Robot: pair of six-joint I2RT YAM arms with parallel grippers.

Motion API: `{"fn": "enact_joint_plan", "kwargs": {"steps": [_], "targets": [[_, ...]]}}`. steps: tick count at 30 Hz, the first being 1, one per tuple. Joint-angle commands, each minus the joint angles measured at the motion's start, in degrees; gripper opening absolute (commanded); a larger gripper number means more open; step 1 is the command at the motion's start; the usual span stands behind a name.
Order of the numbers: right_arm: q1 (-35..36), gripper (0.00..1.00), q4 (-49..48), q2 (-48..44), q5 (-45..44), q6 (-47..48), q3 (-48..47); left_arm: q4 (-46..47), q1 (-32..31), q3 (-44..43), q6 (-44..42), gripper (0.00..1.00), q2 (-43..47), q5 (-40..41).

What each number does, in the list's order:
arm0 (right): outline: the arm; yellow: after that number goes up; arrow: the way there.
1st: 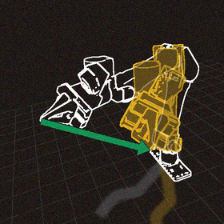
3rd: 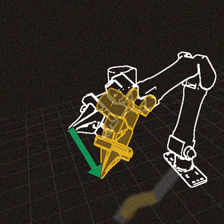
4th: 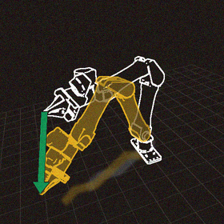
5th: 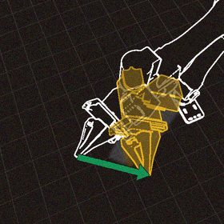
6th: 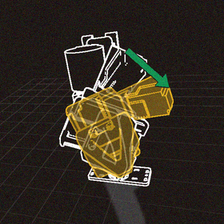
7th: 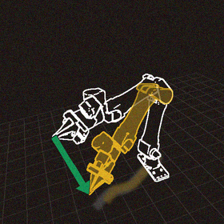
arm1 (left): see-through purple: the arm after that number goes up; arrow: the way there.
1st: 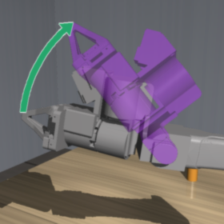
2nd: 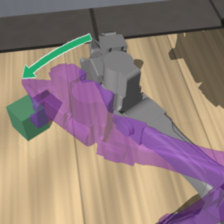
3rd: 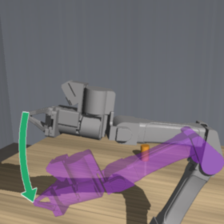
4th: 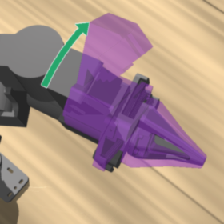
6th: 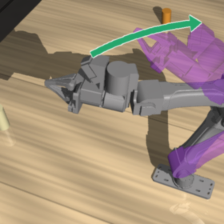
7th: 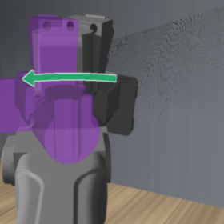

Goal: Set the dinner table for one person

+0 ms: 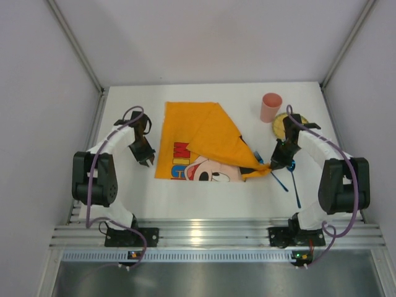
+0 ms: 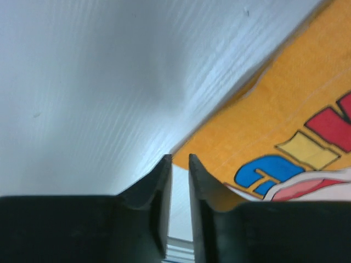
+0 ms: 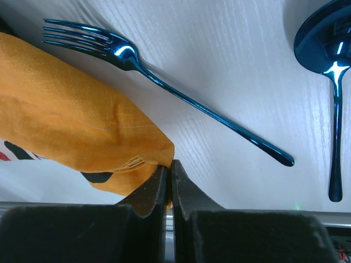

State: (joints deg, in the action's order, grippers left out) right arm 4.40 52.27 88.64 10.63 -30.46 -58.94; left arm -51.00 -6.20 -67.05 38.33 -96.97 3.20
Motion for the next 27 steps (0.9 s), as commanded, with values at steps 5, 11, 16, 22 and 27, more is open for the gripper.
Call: {"fn": "enact_joint_plan", "kwargs": {"steps": [5, 11, 16, 22, 27], "targets": [[0.4, 0.0, -2.1, 0.3, -0.6, 1.6, -6.1, 0.5, -2.9, 10.1, 4.6, 0.41, 9.4, -1.8], [0.4, 0.0, -0.3, 1.1, -1.6, 2.5, -8.8, 7.7, -4.2, 15.7, 4.7, 0.4, 7.0, -5.6], [0.4, 0.0, 0.1, 0.9, -1.7, 2.2, -8.7, 10.7, -4.8, 15.7, 4.0, 0.37, 2.8, -3.6], [0.4, 0.0, 0.9, 0.7, -2.9, 2.3, -8.6, 10.8, -4.8, 12.4, 3.6, 0.34, 2.7, -0.5], [0.4, 0.0, 0.7, 0.8, -3.4, 2.0, -8.1, 10.7, -4.8, 10.4, 3.0, 0.34, 6.7, -1.4]]}}
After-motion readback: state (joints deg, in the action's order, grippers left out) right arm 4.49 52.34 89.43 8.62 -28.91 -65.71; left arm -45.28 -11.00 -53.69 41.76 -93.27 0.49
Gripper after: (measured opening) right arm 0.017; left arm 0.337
